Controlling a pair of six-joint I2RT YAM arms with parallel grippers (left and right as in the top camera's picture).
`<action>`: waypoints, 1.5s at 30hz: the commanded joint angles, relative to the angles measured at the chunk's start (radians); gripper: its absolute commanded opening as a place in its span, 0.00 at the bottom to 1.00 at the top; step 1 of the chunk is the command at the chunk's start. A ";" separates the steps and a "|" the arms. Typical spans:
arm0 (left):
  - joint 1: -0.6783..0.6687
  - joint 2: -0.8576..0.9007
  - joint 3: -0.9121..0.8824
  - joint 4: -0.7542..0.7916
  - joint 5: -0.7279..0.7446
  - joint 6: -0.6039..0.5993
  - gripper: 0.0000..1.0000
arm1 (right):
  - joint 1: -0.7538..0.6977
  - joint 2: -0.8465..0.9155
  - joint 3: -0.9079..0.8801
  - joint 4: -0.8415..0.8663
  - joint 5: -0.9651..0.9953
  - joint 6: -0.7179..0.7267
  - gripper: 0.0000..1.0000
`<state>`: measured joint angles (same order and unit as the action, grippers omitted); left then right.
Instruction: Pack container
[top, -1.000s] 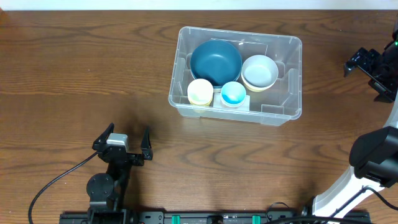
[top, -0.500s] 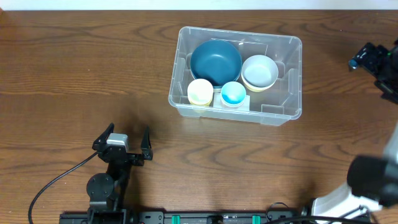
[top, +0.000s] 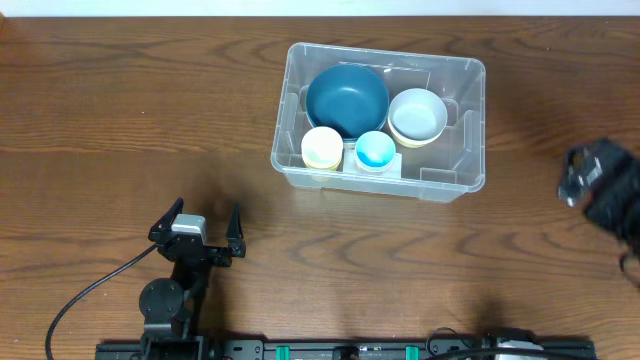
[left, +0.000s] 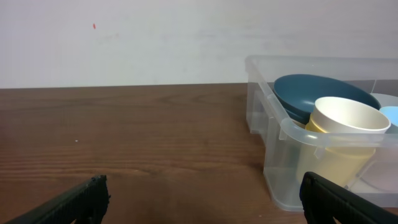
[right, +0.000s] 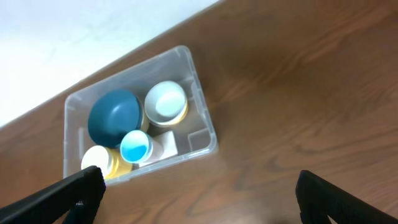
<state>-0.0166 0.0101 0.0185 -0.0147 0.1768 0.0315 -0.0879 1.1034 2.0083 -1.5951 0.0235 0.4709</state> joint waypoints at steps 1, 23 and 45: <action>0.005 -0.006 -0.014 -0.038 0.015 0.017 0.98 | 0.010 -0.099 -0.134 0.085 0.066 -0.004 0.99; 0.005 -0.006 -0.014 -0.038 0.015 0.016 0.98 | 0.091 -0.891 -1.570 1.238 -0.068 -0.064 0.99; 0.005 -0.006 -0.014 -0.038 0.015 0.017 0.98 | 0.120 -1.098 -1.928 1.653 -0.114 -0.443 0.99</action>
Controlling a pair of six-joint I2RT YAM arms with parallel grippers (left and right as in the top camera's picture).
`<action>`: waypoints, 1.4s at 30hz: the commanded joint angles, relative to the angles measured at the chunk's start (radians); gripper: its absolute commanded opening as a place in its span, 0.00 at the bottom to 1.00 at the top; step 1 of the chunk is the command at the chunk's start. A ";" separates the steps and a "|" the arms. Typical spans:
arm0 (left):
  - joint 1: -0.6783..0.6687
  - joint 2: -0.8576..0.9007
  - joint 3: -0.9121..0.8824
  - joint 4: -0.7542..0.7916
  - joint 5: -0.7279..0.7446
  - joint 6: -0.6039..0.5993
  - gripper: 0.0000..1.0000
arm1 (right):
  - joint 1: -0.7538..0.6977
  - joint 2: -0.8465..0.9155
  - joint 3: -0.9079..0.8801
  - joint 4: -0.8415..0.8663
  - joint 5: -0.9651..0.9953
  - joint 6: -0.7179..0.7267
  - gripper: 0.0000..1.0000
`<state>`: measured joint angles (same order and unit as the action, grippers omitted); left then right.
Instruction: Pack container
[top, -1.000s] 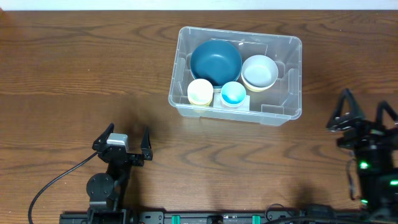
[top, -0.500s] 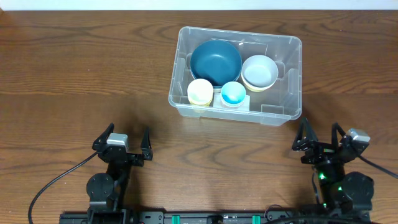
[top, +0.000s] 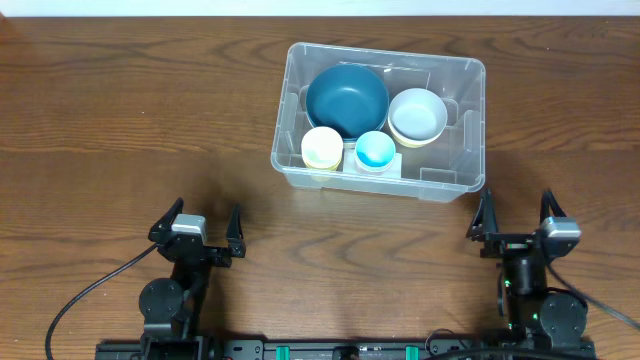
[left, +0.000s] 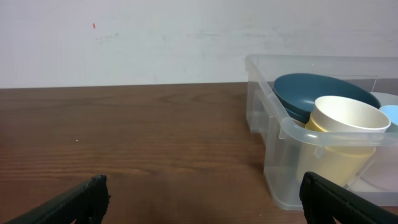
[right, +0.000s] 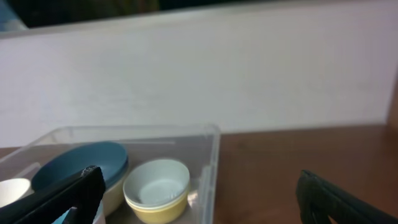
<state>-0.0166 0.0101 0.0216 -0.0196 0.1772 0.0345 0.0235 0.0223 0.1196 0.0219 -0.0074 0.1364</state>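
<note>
A clear plastic container (top: 455, 185) stands at the back centre of the wooden table. Inside are a dark blue bowl (top: 346, 97), a white bowl stacked in a yellow one (top: 417, 115), a cream cup (top: 322, 147) and a light blue cup (top: 376, 150). My left gripper (top: 204, 228) rests open near the front left, empty, facing the container (left: 273, 149). My right gripper (top: 515, 215) rests open near the front right, empty, just in front of the container's right corner; the bowls (right: 157, 186) show between its fingers.
The table's front edge carries the arm bases and a black rail (top: 340, 350). A black cable (top: 85, 295) loops from the left arm. A white wall (left: 155, 37) runs behind the table.
My right gripper was raised at the far right, looking down on the container; now it sits low at the front right, facing the container. The left gripper and the contents are unchanged.
</note>
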 joint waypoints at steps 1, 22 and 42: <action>0.005 -0.006 -0.018 -0.033 0.014 0.013 0.98 | 0.008 -0.018 -0.050 0.048 -0.088 -0.108 0.99; 0.005 -0.006 -0.018 -0.033 0.014 0.013 0.98 | 0.008 -0.018 -0.114 -0.086 -0.095 -0.138 0.99; 0.005 -0.006 -0.018 -0.033 0.014 0.014 0.98 | 0.008 -0.017 -0.114 -0.086 -0.095 -0.138 0.99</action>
